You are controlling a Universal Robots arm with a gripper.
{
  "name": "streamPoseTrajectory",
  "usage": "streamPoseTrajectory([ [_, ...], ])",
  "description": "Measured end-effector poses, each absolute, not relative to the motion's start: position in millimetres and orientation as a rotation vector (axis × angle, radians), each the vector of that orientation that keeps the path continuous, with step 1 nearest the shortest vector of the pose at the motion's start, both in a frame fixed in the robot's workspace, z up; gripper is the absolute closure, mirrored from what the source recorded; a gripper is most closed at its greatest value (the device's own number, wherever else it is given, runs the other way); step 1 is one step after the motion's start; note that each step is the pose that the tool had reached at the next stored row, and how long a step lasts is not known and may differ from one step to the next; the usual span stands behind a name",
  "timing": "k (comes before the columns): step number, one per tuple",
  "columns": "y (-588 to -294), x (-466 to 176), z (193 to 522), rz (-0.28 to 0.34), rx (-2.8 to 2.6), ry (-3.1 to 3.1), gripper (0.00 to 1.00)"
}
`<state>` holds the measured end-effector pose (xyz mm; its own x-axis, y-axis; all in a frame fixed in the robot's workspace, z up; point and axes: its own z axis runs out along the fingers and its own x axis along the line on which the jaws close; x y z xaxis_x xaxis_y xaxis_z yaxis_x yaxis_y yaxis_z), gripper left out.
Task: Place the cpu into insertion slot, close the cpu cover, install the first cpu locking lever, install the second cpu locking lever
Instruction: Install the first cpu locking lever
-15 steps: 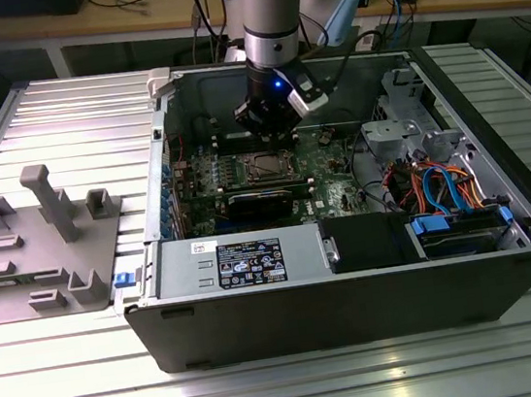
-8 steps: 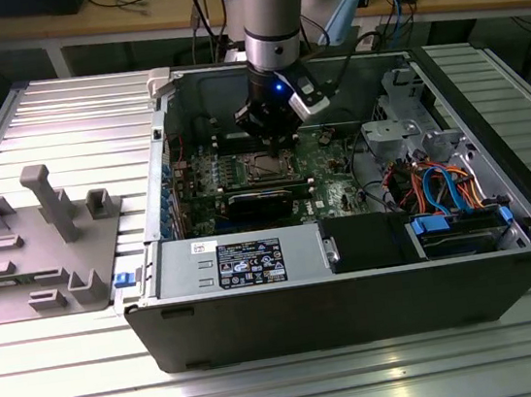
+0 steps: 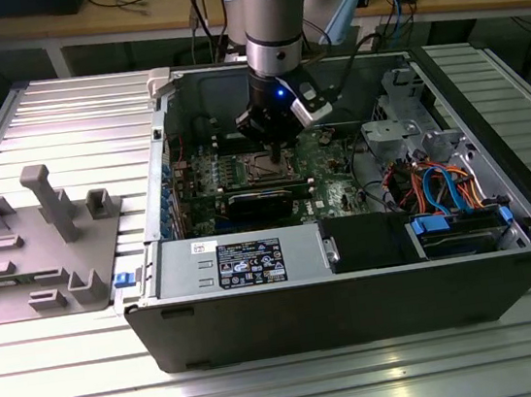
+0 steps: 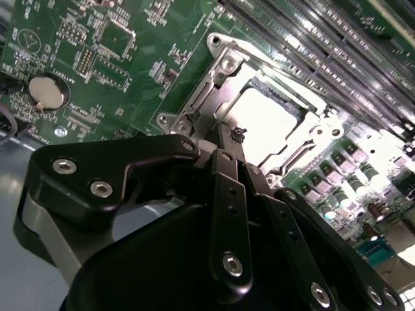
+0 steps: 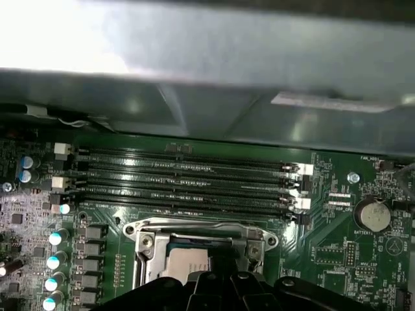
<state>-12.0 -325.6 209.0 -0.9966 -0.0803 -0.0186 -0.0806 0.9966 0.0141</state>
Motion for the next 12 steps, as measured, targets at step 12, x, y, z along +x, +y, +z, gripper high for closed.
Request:
streamPoseTrajectory([
  [12,-336.0,-12.1,211.0,0.024,-0.126,3.121,0.89],
])
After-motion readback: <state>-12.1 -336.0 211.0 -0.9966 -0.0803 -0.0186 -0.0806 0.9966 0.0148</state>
